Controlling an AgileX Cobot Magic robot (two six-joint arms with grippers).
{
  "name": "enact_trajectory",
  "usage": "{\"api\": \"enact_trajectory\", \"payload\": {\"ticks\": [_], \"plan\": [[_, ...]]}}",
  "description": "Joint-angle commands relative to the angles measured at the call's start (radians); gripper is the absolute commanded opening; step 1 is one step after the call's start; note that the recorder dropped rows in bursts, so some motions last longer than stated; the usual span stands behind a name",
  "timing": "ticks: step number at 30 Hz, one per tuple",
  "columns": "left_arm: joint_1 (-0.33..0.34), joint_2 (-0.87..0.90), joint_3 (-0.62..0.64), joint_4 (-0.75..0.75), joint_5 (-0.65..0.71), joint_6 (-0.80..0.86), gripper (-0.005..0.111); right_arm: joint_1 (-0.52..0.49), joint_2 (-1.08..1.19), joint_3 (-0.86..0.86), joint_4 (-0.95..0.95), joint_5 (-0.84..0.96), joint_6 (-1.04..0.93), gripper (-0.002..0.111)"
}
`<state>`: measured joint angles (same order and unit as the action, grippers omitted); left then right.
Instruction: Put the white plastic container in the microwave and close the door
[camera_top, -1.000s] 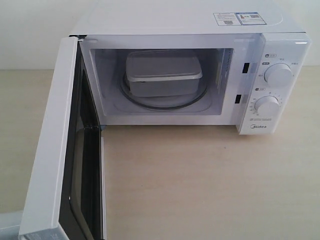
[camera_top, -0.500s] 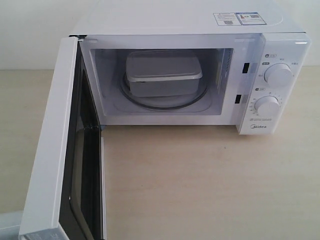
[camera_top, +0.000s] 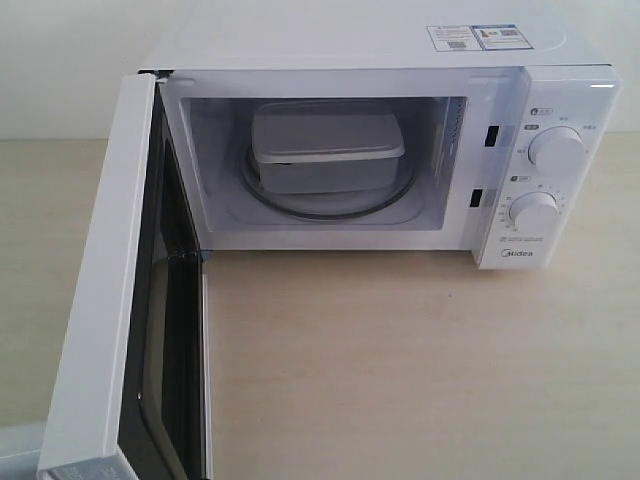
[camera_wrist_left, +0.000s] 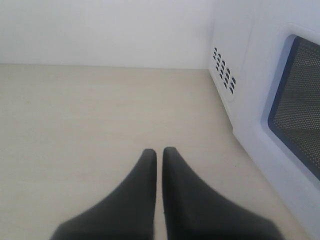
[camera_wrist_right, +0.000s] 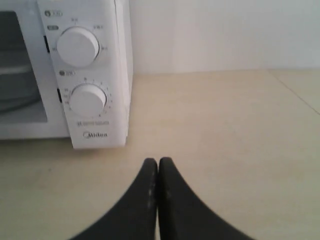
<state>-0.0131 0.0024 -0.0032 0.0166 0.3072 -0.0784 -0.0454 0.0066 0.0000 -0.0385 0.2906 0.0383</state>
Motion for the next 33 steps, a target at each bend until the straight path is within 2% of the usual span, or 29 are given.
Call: {"api": "enact_trajectory", "payload": {"ticks": [1,33], "plan": [[0.003,-0.002,0.003,-0.005,-0.001,-0.003,0.004,-0.004,-0.007,0.000,0.010,0.052,-0.048,0.000],[0.003,-0.002,0.003,-0.005,-0.001,-0.003,0.004,-0.004,-0.007,0.000,0.033,0.052,-0.048,0.000]]}}
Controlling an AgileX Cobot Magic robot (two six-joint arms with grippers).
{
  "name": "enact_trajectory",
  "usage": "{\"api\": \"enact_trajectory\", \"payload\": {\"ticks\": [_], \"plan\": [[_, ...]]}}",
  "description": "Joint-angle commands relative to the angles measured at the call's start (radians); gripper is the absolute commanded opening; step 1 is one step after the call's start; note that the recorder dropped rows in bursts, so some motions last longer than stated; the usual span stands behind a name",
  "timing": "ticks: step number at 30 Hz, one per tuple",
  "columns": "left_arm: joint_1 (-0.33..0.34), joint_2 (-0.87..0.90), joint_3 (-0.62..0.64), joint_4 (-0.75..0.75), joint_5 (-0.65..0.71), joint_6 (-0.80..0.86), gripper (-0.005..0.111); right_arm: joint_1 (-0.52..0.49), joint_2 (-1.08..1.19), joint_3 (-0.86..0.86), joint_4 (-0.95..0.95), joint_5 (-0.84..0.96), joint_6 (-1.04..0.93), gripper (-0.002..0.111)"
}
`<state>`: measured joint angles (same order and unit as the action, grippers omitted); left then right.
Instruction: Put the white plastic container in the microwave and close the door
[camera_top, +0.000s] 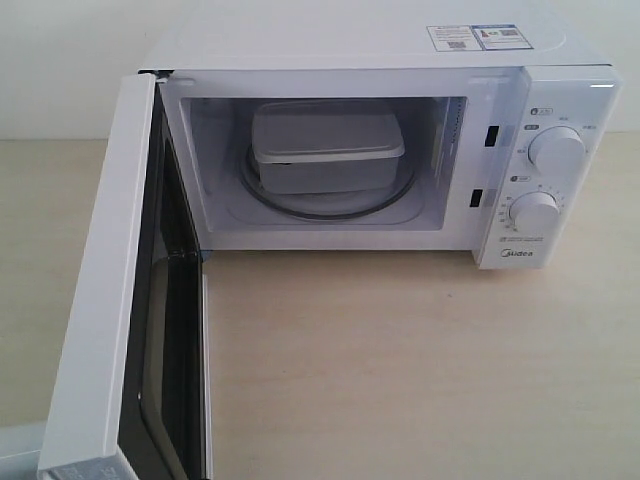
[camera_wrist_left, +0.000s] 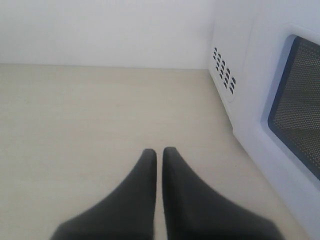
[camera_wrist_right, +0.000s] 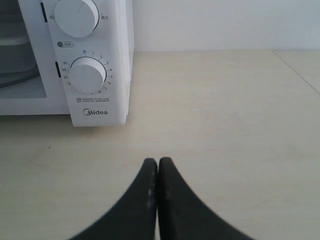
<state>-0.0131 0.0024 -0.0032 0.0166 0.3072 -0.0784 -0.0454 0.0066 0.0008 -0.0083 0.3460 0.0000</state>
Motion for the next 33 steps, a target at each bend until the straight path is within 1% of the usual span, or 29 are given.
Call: {"api": "enact_trajectory", "payload": {"ticks": [1,23,26,28,30,33], "plan": [[0.003,-0.002,0.003,-0.005,-0.001,-0.003,0.004,-0.004,-0.007,-0.001,0.003,-0.003,-0.010,0.000],[0.003,-0.002,0.003,-0.009,0.003,-0.009,0.004,-0.004,-0.007,-0.001,0.008,-0.003,-0.006,0.000],[0.003,-0.002,-0.056,-0.009,0.031,-0.011,0.004,-0.004,-0.007,-0.001,0.008,-0.003,-0.008,0.000],[0.003,-0.002,-0.114,-0.009,0.080,-0.011,0.004,-0.004,-0.007,-0.001,0.008,-0.003,-0.008,0.000],[0.003,-0.002,-0.187,-0.022,0.128,-0.011,0.004,-0.004,-0.007,-0.001,0.008,-0.003,-0.005,0.000],[0.003,-0.002,-0.297,-0.039,0.143,-0.012,0.004,-0.004,-0.007,-0.001,0.008,-0.003,-0.005,0.000]]}}
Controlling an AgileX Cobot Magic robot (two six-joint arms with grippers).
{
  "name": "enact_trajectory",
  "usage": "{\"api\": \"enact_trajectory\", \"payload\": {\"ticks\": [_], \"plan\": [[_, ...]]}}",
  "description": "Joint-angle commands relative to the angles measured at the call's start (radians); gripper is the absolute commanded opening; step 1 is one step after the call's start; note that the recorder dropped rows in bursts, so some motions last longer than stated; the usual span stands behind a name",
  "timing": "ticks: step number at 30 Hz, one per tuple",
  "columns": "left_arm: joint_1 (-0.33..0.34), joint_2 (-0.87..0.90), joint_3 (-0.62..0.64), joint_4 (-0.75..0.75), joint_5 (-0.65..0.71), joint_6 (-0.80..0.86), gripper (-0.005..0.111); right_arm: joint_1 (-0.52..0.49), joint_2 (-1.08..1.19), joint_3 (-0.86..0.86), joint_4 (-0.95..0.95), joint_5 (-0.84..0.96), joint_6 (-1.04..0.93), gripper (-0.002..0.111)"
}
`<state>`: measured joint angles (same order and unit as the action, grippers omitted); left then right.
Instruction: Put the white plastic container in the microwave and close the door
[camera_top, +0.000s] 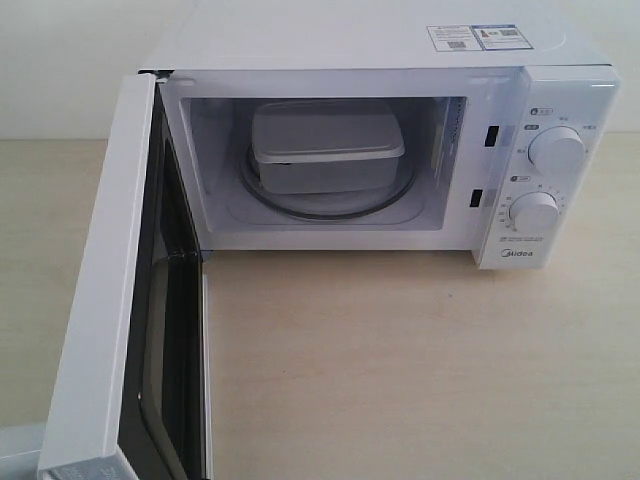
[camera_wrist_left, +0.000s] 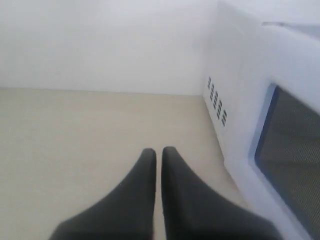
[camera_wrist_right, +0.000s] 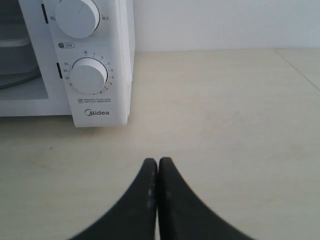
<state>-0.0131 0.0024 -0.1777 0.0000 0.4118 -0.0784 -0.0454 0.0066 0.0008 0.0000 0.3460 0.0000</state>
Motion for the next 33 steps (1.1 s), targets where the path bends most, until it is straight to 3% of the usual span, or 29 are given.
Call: {"api": "enact_trajectory", "payload": {"ticks": [1,9,23,33], "plan": [[0.003,-0.002,-0.151,-0.030,0.039,-0.012,0.004,-0.004,-0.007,-0.001,0.000,-0.003,-0.005,0.000],[0.003,-0.002,-0.414,-0.044,0.104,-0.063,0.004,-0.004,-0.007,-0.001,0.000,-0.003,-0.008,0.000],[0.003,0.003,-0.595,-0.089,0.034,-0.057,0.004,-0.004,-0.007,-0.001,0.000,-0.003,-0.005,0.000],[0.003,0.352,-0.926,-0.089,0.229,-0.057,0.004,-0.004,-0.007,-0.001,0.000,-0.003,-0.005,0.000]]}}
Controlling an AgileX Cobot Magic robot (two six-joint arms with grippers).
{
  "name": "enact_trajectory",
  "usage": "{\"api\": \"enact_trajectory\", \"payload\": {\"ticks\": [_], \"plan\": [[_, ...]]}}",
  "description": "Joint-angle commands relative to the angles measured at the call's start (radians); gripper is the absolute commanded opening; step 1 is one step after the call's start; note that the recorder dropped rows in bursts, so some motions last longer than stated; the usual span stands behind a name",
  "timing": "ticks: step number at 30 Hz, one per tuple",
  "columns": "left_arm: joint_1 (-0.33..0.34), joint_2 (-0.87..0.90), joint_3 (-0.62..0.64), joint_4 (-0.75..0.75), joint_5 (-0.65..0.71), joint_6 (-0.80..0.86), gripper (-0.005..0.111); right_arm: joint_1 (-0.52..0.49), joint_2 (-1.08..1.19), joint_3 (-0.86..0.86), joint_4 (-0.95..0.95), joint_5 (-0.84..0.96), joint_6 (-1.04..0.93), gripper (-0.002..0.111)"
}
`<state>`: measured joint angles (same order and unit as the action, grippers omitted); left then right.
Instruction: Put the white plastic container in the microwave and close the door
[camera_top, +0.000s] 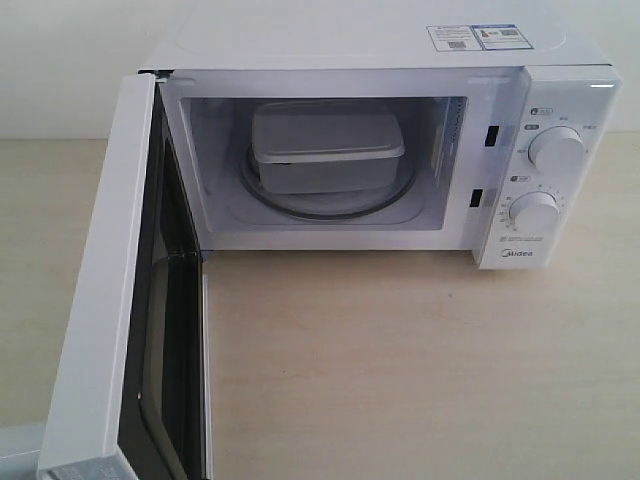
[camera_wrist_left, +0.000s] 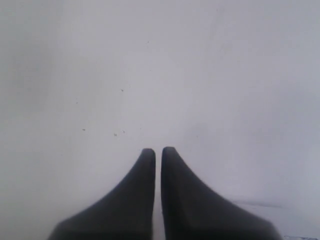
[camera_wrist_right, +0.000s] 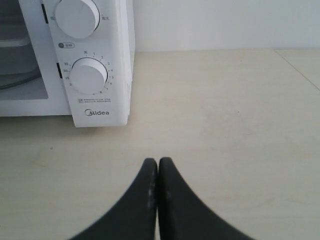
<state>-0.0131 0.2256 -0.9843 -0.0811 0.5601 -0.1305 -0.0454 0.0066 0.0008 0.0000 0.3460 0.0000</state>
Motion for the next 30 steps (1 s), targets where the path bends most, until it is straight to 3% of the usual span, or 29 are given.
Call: {"api": "enact_trajectory", "payload": {"ticks": [1,7,12,15,19,21,30], "plan": [[0.003,0.167,-0.157,-0.008,0.102,0.000,0.004,-0.004,-0.007,-0.001,0.000,-0.003,-0.005,0.000],[0.003,0.370,-0.321,-0.026,0.404,0.006,0.004,-0.004,-0.007,-0.001,0.000,-0.003,-0.005,0.000],[0.003,0.477,-0.316,-0.027,0.661,0.103,0.004,-0.004,-0.007,-0.001,0.000,-0.003,-0.005,0.000],[0.003,0.524,-0.257,-0.036,0.661,0.162,0.004,-0.004,-0.007,-0.001,0.000,-0.003,-0.005,0.000],[0.001,0.556,-0.023,-0.262,0.661,0.610,0.004,-0.004,-0.007,-0.001,0.000,-0.003,-0.005,0.000],[0.001,0.559,0.078,-0.313,0.661,0.733,0.004,-0.004,-0.007,-0.001,0.010,0.002,-0.006,0.000],[0.001,0.562,0.261,-0.585,0.595,0.988,0.004,-0.004,-0.007,-0.001,0.010,0.003,-0.006,0.000]]}}
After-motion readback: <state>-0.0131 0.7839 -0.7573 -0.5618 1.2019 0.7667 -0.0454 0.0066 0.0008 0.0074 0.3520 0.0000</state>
